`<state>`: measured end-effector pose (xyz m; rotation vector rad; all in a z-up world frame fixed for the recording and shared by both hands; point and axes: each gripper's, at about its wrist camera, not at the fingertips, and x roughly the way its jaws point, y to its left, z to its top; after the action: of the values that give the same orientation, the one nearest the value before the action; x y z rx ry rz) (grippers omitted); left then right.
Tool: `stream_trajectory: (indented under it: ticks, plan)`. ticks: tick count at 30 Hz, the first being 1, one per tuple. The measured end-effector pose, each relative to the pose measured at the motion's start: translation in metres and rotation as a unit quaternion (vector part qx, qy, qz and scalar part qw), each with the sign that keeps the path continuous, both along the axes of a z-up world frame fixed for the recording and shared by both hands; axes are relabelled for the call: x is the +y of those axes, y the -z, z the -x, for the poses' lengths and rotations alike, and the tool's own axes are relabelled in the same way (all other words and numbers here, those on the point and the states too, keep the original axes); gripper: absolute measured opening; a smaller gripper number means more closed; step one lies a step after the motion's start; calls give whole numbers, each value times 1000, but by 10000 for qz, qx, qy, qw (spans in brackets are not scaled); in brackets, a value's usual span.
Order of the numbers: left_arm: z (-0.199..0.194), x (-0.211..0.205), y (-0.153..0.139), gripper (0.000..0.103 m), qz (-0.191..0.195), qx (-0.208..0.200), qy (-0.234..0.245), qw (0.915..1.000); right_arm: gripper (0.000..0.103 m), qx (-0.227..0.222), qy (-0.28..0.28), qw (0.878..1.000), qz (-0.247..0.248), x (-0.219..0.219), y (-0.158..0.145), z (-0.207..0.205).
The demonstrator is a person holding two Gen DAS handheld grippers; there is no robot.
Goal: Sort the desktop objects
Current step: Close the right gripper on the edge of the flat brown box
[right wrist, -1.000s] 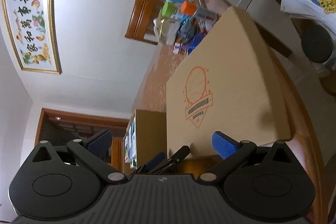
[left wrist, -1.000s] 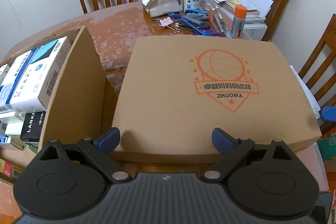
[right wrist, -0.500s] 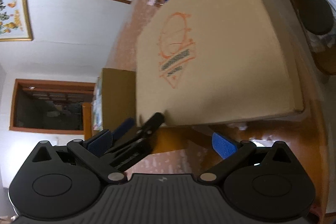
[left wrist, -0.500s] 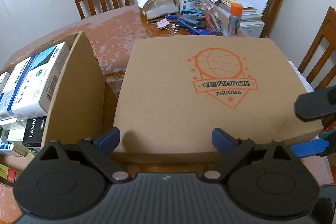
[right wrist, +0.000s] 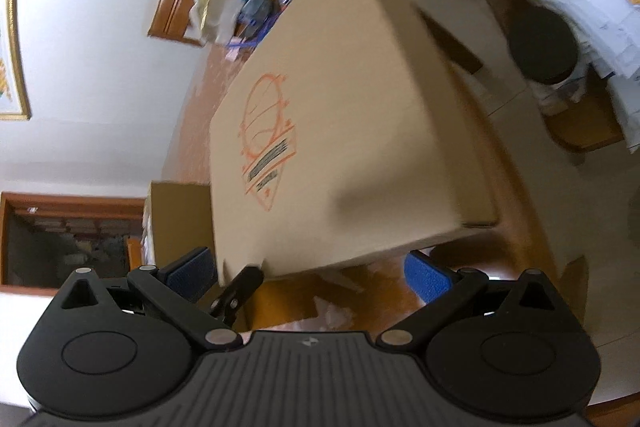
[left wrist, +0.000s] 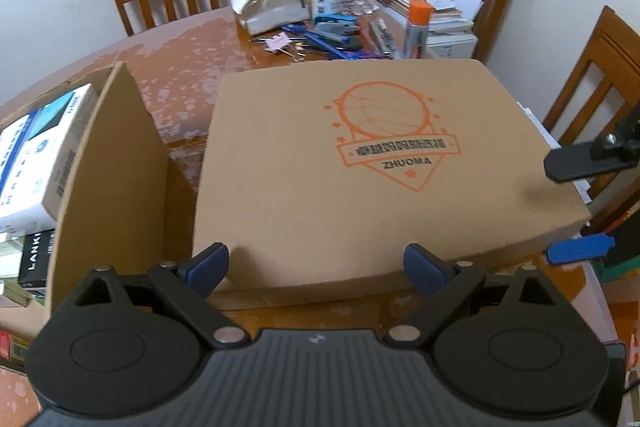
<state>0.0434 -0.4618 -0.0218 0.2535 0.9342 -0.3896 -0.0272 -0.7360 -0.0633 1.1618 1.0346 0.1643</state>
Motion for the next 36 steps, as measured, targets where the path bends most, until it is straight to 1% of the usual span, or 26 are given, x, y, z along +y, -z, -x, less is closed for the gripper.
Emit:
stream_trajectory:
  ticks: [3, 5, 6, 10, 12, 17, 20, 23, 26, 31, 36]
  plan:
    - [1, 0, -2, 94, -83, -102, -11, 9999, 103, -7, 82, 9999, 85, -8, -2, 5]
    - [-1, 2, -3, 94, -119, -179, -101, 9997, 103, -42, 85, 9998, 177, -11, -7, 7]
    - [-5, 4, -3, 94, -71, -149, -182, 9997, 103, -60, 97, 9997, 220, -13, -9, 8]
    - [-17, 13, 1, 94, 222, 196, -497, 9983, 103, -71, 154, 9989, 435, -22, -15, 11]
    - [-19, 15, 1, 94, 250, 184, -567, 9979, 103, -72, 172, 9984, 530, -24, -16, 11]
    - [-21, 16, 3, 95, 253, 231, -586, 9977, 103, -119, 188, 9964, 817, -34, -23, 12]
    - [-22, 15, 4, 98, 270, 279, -536, 9978, 103, -154, 246, 9947, 982, -43, -26, 13]
    - [-22, 12, 5, 100, 265, 308, -462, 9981, 103, -220, 305, 9942, 1004, -52, -26, 11]
    - [-19, 7, 5, 100, 249, 323, -280, 9988, 103, -255, 292, 9946, 962, -56, -21, 4]
    - [-17, 4, 5, 101, 242, 337, -161, 9990, 103, -161, 184, 9954, 922, -57, -7, -8]
    - [-18, 2, 6, 102, 227, 357, -86, 9991, 103, -86, 213, 9971, 730, -61, 7, -10]
